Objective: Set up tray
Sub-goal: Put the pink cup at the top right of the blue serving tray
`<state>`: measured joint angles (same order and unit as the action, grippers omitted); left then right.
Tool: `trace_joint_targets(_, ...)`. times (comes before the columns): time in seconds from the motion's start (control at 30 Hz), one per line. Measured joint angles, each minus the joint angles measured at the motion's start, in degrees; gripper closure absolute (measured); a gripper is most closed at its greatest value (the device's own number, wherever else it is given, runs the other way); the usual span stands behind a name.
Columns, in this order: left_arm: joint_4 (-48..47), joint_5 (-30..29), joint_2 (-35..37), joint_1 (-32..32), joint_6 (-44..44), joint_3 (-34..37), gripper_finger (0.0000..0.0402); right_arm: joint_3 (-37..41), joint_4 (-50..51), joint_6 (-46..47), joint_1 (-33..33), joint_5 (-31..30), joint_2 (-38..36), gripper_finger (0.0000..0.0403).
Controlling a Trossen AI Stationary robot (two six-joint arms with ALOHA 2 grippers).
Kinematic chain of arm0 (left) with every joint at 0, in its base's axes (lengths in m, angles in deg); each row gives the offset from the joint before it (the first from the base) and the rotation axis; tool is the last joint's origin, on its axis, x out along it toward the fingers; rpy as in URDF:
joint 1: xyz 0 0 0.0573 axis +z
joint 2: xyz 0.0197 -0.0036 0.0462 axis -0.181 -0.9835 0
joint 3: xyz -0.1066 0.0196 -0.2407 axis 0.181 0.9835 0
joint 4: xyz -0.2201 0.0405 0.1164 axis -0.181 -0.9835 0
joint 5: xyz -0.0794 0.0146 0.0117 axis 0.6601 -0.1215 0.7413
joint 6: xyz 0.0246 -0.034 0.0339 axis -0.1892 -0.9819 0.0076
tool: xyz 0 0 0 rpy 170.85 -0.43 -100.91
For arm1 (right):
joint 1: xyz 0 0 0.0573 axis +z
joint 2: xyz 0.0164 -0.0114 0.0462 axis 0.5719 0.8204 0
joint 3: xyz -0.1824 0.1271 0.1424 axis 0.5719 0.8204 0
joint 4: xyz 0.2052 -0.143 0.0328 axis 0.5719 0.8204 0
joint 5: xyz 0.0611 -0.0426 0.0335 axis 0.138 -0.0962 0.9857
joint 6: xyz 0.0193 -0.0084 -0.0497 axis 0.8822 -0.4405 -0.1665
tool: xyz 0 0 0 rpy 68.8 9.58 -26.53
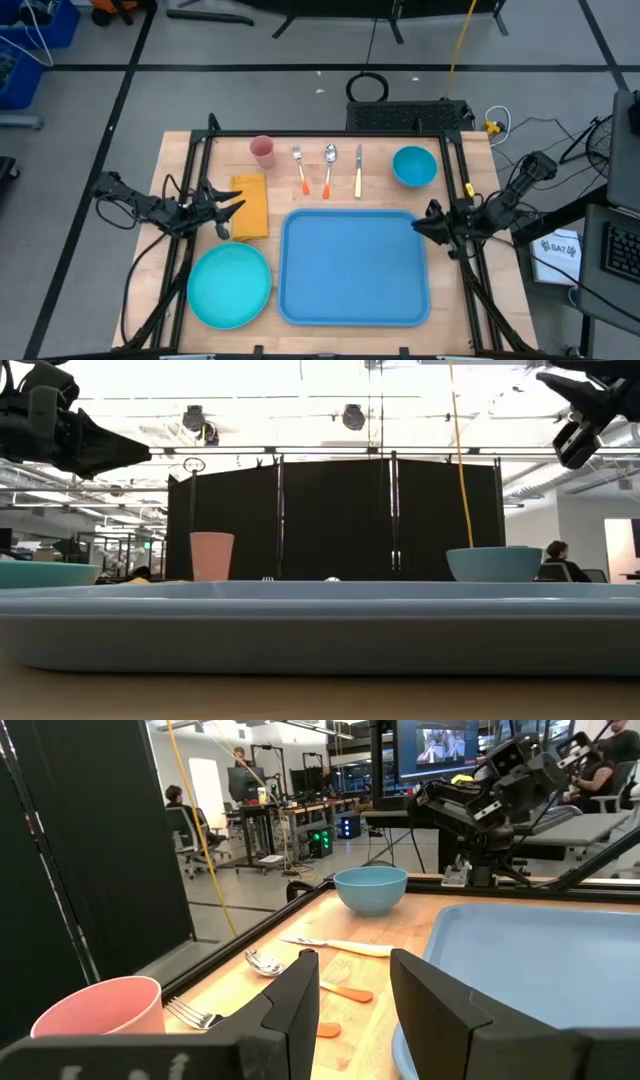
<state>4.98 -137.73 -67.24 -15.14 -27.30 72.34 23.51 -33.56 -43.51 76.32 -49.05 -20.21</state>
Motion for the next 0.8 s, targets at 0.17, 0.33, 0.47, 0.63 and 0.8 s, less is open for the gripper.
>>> trace_joint_targets(0.17, 0.01, 0.03, 0.00, -0.01, 0.00, 0.00, 0.0272, 0.02, -3.86, 6.25, -0.26, -11.70, 0.10, 0.0346)
trace_joint_targets(0.33, 0.00, -1.00, -0.02, 0.03, 0.87, 0.00, 0.0272, 0.04, -9.74, 9.70, -0.26, -18.63, 0.13, 0.0346)
trace_joint_targets(0.47, 0.52, -2.16, -0.02, 0.05, 2.10, 0.00, 0.0272, 0.04, -13.36, 13.81, -0.26, -21.88, 0.10, 0.0346)
trace_joint_targets(0.63, 0.78, -2.11, -0.02, 0.05, 2.00, 0.00, 0.0272, 0.04, -14.59, 18.30, -0.29, -22.11, 0.10, 0.0346)
trace_joint_targets(0.8, 6.85, 4.72, -0.02, 0.05, -10.26, 0.00, 0.0272, 0.04, -13.82, 19.29, -0.83, -27.18, 1.95, 0.0338)
